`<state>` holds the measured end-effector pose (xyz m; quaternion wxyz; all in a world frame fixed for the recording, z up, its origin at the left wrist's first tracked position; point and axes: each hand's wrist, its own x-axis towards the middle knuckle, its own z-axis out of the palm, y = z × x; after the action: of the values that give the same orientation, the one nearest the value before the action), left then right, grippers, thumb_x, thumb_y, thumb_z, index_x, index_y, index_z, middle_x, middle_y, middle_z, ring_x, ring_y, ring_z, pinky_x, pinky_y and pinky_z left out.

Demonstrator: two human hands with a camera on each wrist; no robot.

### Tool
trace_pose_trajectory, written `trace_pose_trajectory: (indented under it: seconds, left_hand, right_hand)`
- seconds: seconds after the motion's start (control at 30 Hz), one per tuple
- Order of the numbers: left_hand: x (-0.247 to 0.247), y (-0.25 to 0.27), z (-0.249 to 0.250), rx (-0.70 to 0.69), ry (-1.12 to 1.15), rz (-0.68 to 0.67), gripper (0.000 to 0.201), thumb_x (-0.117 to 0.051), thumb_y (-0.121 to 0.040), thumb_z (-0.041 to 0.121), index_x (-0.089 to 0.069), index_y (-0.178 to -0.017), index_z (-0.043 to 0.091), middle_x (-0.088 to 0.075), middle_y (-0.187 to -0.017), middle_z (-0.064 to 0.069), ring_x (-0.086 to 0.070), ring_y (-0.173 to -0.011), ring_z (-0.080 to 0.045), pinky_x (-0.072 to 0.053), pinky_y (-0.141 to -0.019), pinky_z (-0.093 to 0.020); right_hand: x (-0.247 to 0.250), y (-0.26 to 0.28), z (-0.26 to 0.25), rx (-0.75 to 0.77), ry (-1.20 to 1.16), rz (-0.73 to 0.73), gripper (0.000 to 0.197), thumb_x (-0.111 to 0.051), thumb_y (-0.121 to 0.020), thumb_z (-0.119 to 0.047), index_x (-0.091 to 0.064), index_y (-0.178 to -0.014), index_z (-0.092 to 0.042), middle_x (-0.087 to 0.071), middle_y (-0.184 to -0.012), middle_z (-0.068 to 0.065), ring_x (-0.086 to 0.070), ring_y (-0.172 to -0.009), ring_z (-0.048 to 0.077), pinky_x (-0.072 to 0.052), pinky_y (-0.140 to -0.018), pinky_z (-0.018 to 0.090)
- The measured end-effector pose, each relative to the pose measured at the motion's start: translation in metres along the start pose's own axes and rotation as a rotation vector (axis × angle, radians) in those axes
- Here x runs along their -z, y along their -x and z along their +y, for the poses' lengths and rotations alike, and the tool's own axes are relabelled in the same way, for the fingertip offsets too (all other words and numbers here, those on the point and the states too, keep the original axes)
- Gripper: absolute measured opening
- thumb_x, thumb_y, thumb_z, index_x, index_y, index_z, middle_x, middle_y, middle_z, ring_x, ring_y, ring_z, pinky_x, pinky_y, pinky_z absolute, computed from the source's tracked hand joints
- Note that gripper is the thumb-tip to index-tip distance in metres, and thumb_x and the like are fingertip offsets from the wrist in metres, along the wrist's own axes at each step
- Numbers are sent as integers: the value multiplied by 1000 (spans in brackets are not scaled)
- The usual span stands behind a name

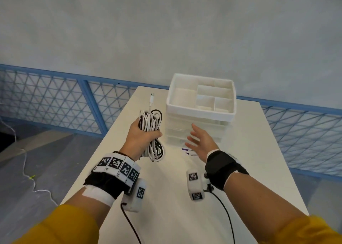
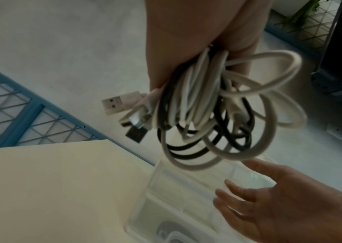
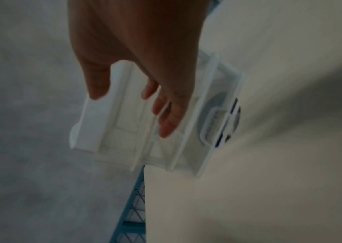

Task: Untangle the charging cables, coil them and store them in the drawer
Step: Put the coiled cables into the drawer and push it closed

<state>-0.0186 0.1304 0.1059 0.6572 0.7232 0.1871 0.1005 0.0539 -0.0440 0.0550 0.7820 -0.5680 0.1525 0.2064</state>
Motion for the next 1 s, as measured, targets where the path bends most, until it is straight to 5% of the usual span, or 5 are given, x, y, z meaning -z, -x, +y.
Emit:
trace_pose_trajectory:
  seconds: [0.27,0.37,0.67,0.83,1.0]
  left_hand:
    - [-17,-10,12,-141,-190,-164,34,-68,-69,-4,-53,-93,15,-58,-77,5,-54,-71,-9,-42,-60,-19]
    - [-26,-10,21,-241,-385,-271,34,-64,-68,-2,-52,-95,16,-57,-79,4,-53,-74,-13,-38,-57,-14]
    - [-80,-29,78,-676,-1015,-438,45,-59,-74,8,-46,-117,8,-65,-106,-18,-59,-97,-38,-44,-72,-35]
    - [-125,-43,60,-598,-1383,-713,36,-59,-77,7,-49,-111,6,-62,-110,-17,-59,-98,-34,-42,-72,-35]
    - [-153,-63,39,-469,-1477,-777,35,-64,-74,8,-55,-108,7,-63,-99,-9,-60,-88,-26,-46,-72,-33]
  right_hand:
    - [21,27,-41,674,1539,255,54,-57,-86,-33,-40,-133,-13,-40,-135,12,-39,-122,31,-39,-98,41]
    - [31,26,-47,568,1855,222,56,-50,-90,-33,-30,-140,-18,-38,-141,8,-38,-127,30,-36,-99,42]
    - [51,55,-16,719,1823,262,46,-39,-90,-6,-45,-131,-26,-55,-121,3,-50,-109,27,-28,-76,35]
    - [54,55,-14,780,1751,255,46,-50,-79,4,-59,-118,-20,-64,-103,9,-59,-93,32,-26,-71,35]
    - [51,55,-14,762,1887,288,53,-85,-35,-9,-70,-81,-31,-63,-64,-10,-60,-54,14,-43,-45,28]
